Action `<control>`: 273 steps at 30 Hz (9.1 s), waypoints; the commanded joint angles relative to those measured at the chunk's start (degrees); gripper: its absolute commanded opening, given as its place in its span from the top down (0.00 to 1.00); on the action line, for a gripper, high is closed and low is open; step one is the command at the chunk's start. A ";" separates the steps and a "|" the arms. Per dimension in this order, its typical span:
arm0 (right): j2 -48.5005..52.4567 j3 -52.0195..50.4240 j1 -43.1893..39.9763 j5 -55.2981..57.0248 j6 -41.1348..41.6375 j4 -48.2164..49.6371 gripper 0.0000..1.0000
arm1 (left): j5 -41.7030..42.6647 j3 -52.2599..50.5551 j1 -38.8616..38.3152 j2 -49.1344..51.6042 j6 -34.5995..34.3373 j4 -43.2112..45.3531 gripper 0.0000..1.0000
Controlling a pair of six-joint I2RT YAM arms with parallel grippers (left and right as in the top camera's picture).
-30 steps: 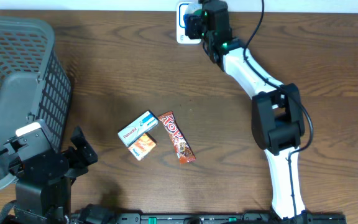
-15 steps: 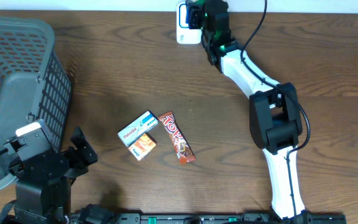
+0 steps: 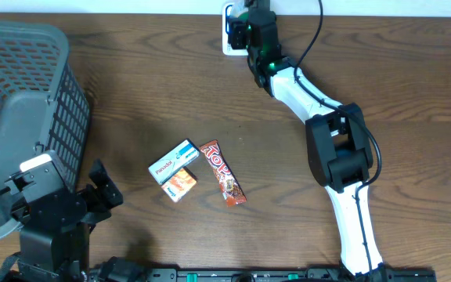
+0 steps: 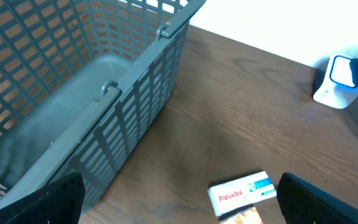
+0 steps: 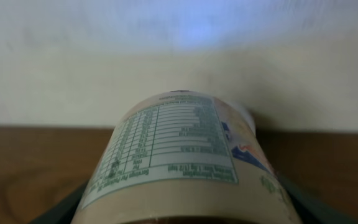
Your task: Scan the item barcode
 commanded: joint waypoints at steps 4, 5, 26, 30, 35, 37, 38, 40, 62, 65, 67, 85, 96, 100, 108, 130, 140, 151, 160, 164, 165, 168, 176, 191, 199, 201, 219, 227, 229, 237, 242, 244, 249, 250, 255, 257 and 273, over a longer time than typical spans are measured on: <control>-15.26 1.16 -0.37 4.83 -3.08 -18.51 0.55 | -0.35 0.72 -0.07 -0.04 0.35 -0.09 0.02; -17.77 1.16 -0.72 6.80 -3.08 -22.49 0.52 | -0.35 0.72 -0.07 -0.04 0.35 -0.11 0.02; -24.50 0.66 -45.72 10.14 6.01 -76.19 0.39 | -0.35 0.72 -0.07 -0.04 0.35 -0.11 0.02; -17.94 0.66 -51.82 5.90 6.05 -78.66 0.41 | -0.35 0.72 -0.07 -0.04 0.35 -0.11 0.02; -10.19 0.66 -56.00 1.33 6.45 -81.09 0.43 | -0.35 0.72 -0.07 -0.04 0.35 -0.11 0.02; -8.66 0.66 -57.07 1.29 6.45 -81.48 0.42 | -0.35 0.72 -0.07 -0.04 0.35 -0.11 0.02; -8.28 0.66 -57.40 1.31 6.45 -81.46 0.41 | -0.35 0.72 -0.07 -0.04 0.35 -0.11 0.02; -8.04 0.66 -58.38 1.27 6.43 -81.24 0.39 | -0.35 0.72 -0.07 -0.04 0.35 -0.11 0.02; -35.95 1.84 -57.22 -23.15 5.99 -79.10 0.01 | -0.35 0.72 -0.07 -0.04 0.35 -0.11 0.02; -42.82 1.81 -47.69 -21.90 5.95 -79.10 0.01 | -0.35 0.72 -0.07 -0.04 0.35 -0.11 0.02; -44.74 1.81 -38.84 -18.21 5.77 -80.43 0.01 | -0.35 0.72 -0.07 -0.04 0.35 -0.11 0.02; -43.01 -40.48 33.20 7.82 17.59 -59.30 0.01 | -0.35 0.72 -0.07 -0.04 0.35 -0.11 0.02; -42.77 -45.64 35.41 8.04 15.17 -51.36 0.01 | -0.35 0.72 -0.07 -0.04 0.35 -0.11 0.02; -38.62 -45.62 35.47 8.02 14.73 -50.60 0.01 | -0.35 0.72 -0.07 -0.04 0.35 -0.11 0.02; -29.79 -45.59 38.07 8.09 11.26 -50.16 0.03 | -0.35 0.72 -0.07 -0.04 0.35 -0.11 0.02; -26.51 -45.59 38.27 15.47 10.21 -55.12 0.45 | -0.35 0.72 -0.07 -0.04 0.35 -0.11 0.02; -26.53 -44.46 36.85 10.12 9.62 -56.02 0.95 | -0.35 0.72 -0.07 -0.04 0.35 -0.11 0.02; -28.81 -29.20 26.40 -30.75 -6.08 -69.99 0.99 | -0.35 0.72 -0.07 -0.04 0.35 -0.11 0.02; -28.74 -34.29 8.35 -52.98 -14.16 -68.48 0.99 | -0.35 0.72 -0.07 -0.04 0.35 -0.11 0.02; -27.89 -38.99 4.02 -54.55 -10.64 -63.93 0.99 | -0.35 0.72 -0.07 -0.04 0.35 -0.11 0.02; -27.71 -39.78 3.43 -54.34 -10.10 -63.34 0.99 | -0.35 0.72 -0.07 -0.04 0.35 -0.09 0.02; -27.61 -40.70 2.38 -51.43 -8.85 -63.04 0.99 | -0.35 0.72 -0.07 -0.04 0.35 -0.11 0.02; -27.56 -40.70 1.25 -40.00 -3.02 -62.47 0.93 | -0.35 0.72 -0.07 -0.04 0.35 -0.11 0.02; -26.93 -41.72 -5.25 -27.98 -1.81 -62.18 0.64 | -0.35 0.72 -0.07 -0.04 0.35 -0.11 0.02; -27.06 -41.20 -5.53 -26.93 -7.96 -60.02 0.01 | -0.35 0.72 -0.07 -0.04 0.35 -0.11 0.02; -27.06 -41.20 -5.53 -33.22 -9.97 -58.14 0.01 | -0.35 0.72 -0.07 -0.04 0.35 -0.11 0.02; -26.95 -52.13 -3.21 -34.93 -9.90 -40.59 0.03 | -0.35 0.72 -0.07 -0.04 0.35 -0.11 0.02; -26.95 -56.87 -2.40 -33.33 -8.13 -38.95 0.30 | -0.35 0.72 -0.07 -0.04 0.35 -0.11 0.02; -26.95 -57.86 -1.90 -33.09 -7.98 -38.40 0.31 | -0.35 0.72 -0.07 -0.04 0.35 -0.11 0.02; -26.95 -60.94 -0.48 -27.69 -4.04 -33.44 0.26 | -0.35 0.72 -0.07 -0.04 0.35 -0.11 0.02; -26.93 -60.94 -0.55 -26.88 -4.07 -33.20 0.30 | -0.35 0.72 -0.07 -0.04 0.35 -0.11 0.02; -26.93 -60.94 -0.55 -26.82 -4.07 -32.72 0.34 | -0.35 0.72 -0.07 -0.04 0.35 -0.11 0.02; -26.21 -60.94 -0.55 -25.64 -3.80 -31.15 0.42 | -0.35 0.72 -0.07 -0.04 0.35 -0.11 0.02; -25.33 -60.94 -0.55 -25.64 -3.58 -30.62 0.41 | -0.35 0.72 -0.07 -0.04 0.35 -0.11 0.02; -17.64 -60.92 -0.68 -27.43 -1.46 -26.25 0.47 | -0.35 0.72 -0.07 -0.04 0.35 -0.11 0.02; -15.08 -60.81 -1.46 -28.87 -1.01 -25.53 0.64 | -0.35 0.72 -0.07 -0.04 0.35 -0.09 0.02; -14.95 -60.83 -3.93 -29.03 1.97 -26.21 0.69 | -0.35 0.72 -0.07 -0.04 0.35 -0.11 0.02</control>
